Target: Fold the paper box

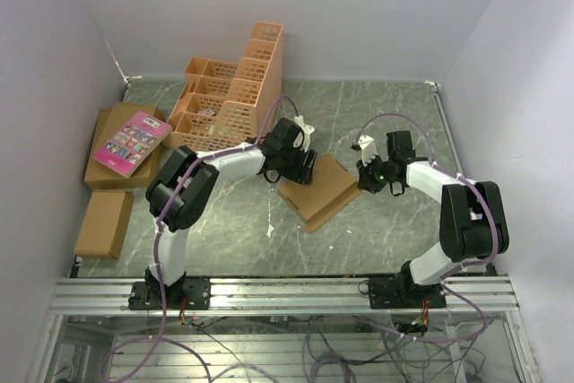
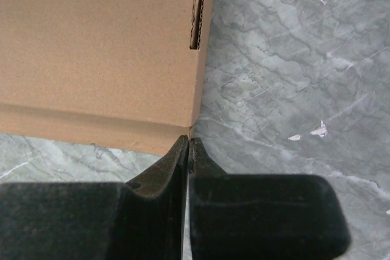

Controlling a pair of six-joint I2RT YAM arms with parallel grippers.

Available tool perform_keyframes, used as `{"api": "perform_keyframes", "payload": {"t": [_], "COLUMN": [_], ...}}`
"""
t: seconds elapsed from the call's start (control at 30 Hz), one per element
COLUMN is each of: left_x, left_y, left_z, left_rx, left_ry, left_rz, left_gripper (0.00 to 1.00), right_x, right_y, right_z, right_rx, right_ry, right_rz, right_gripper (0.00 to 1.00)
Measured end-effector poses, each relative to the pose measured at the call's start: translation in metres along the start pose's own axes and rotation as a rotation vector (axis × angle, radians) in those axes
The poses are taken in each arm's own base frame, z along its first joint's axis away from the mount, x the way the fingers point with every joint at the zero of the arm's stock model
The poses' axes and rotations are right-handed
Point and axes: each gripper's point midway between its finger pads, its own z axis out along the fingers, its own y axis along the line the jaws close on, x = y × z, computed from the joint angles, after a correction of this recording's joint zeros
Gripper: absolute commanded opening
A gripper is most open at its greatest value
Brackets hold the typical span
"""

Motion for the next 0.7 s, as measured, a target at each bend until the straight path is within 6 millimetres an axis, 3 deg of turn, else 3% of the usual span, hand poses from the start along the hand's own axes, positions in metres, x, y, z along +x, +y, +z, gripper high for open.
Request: {"api": "perform_keyframes", "payload": {"t": [0.7], "left_x": [-0.0034], "left_y": [-0.0023], "left_z": [0.0056], "left_rx": [0.026], "left_ry": [0.032], "left_rz": [0.07], "left_gripper": [0.65], "right_x": [-0.0049], "right_y": [-0.003], "right_z": [0.0], "right_rx": [0.021], "right_ry": [0.022], "right_rz": [-0.012], "right_gripper": [0.0]}}
